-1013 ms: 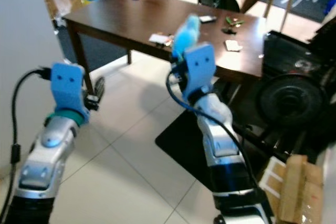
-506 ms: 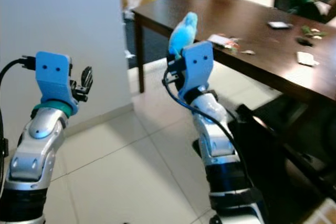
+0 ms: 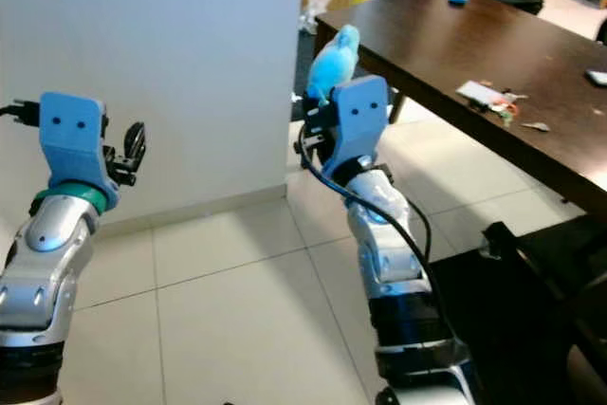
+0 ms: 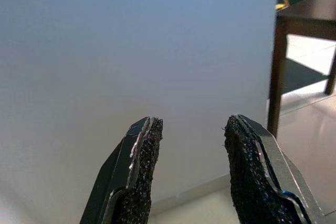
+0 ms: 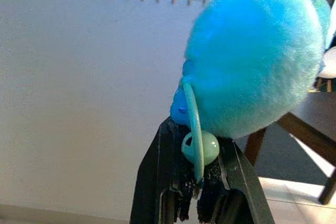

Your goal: Hang keys on a hook

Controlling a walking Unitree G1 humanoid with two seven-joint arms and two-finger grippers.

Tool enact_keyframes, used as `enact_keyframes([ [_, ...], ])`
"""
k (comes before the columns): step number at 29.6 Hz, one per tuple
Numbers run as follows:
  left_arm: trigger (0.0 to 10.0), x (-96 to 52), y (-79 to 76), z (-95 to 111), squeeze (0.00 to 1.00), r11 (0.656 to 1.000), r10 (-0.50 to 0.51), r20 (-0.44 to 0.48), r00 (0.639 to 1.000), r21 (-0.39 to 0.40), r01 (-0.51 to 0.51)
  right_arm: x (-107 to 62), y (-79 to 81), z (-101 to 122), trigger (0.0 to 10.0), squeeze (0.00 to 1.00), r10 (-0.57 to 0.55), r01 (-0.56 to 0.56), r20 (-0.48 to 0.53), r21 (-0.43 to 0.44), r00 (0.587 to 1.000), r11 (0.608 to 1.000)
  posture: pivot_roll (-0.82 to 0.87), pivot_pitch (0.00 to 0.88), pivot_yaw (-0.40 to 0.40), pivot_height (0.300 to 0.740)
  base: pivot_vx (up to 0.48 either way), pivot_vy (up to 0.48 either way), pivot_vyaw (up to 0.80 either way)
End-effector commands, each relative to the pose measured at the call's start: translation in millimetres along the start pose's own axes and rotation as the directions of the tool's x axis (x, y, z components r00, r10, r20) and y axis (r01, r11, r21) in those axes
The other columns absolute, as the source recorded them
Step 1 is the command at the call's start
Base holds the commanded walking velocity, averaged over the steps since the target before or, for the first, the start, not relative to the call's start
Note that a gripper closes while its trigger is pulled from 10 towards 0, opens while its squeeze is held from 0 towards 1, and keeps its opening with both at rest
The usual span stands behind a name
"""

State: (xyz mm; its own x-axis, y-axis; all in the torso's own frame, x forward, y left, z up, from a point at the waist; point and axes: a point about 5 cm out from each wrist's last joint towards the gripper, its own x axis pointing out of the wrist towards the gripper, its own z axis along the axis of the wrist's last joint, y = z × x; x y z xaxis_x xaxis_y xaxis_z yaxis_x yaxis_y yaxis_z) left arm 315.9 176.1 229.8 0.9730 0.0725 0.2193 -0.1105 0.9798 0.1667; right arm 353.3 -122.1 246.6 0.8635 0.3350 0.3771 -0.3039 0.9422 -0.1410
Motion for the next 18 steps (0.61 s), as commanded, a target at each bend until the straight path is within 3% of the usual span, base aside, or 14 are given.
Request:
enact_keyframes([
  [1,10.0,-1.6,-0.3,-3,0.00,1.000,-0.004,-0.017,1.000,-0.006,0.004,-0.1,0.2,2,10.0,0.00,-0.007,0.007,0.009,0.009,1.000,1.000,-0.04,0.051,0.055,0.740,0.000,0.000,0.79],
  [5,10.0,-0.4,-6.3,2,0.00,1.000,-0.021,0.008,1.000,-0.012,0.021,-1.8,-1.5,2,10.0,0.00,-0.022,0.022,0.015,0.023,1.000,0.999,-0.04,0.066,0.065,0.740,0.081,0.000,0.74],
  [9,10.0,2.6,-14.4,8,0.00,0.999,-0.044,0.029,0.999,-0.025,0.044,-3.1,-2.2,7,10.0,0.00,-0.050,0.047,0.049,0.069,0.998,0.996,-0.05,0.073,0.078,0.740,0.472,0.000,0.00],
  [18,10.0,3.5,-21.7,13,0.00,0.996,-0.075,0.036,0.997,-0.040,0.077,-6.5,0.2,7,10.0,0.00,-0.046,0.043,0.054,0.059,0.997,0.997,-0.05,0.086,0.086,0.740,0.472,0.000,0.00],
])
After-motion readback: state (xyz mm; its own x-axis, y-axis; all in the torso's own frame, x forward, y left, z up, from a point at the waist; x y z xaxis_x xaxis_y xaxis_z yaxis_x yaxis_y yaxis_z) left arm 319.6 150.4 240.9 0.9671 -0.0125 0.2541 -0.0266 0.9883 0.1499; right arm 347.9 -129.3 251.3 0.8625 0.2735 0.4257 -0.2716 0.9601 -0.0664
